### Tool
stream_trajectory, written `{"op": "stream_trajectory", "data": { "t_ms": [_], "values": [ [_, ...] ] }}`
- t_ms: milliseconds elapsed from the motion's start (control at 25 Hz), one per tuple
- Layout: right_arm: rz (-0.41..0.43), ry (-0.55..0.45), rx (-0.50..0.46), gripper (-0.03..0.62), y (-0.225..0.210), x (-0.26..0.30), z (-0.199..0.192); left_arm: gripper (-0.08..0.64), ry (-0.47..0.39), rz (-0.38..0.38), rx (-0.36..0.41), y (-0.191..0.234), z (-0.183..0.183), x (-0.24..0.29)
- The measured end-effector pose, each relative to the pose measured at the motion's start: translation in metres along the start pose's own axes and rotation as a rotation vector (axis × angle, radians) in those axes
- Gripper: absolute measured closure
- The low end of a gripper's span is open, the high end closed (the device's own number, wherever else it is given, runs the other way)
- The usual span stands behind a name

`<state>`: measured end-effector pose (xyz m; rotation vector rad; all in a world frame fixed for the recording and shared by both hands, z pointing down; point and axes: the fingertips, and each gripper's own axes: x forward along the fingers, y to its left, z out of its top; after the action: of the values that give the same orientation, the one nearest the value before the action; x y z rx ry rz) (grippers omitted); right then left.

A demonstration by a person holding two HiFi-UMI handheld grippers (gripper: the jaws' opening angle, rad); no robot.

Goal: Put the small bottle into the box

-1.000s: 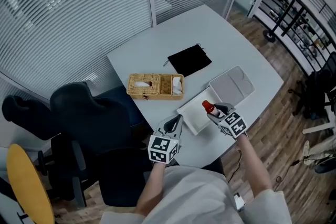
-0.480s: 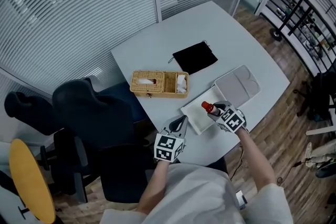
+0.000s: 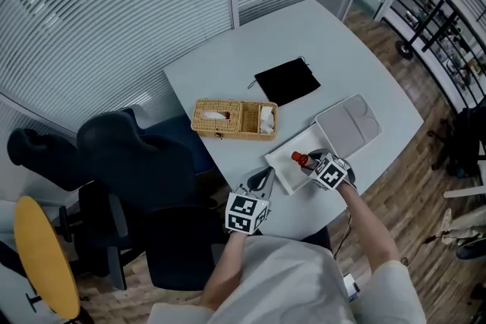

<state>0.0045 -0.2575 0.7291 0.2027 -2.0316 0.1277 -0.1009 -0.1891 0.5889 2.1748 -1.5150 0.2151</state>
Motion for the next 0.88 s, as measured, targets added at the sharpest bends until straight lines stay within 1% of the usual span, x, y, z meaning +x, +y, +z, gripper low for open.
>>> {"op": "stream_trajectory", "data": {
  "t_ms": [320,880],
  "values": [
    [0.019,0.082,-0.1,0.383,0.002,0.016,0.0,0.532,0.01,-0.003,-0.003,0.002,-0.001,0.0],
    [0.066,0.155,-0.151,0.383,0.019,0.04,-0.001,0.532,0.016,-0.015,0.001,0.005,-0.002,-0.002]
  ]
}}
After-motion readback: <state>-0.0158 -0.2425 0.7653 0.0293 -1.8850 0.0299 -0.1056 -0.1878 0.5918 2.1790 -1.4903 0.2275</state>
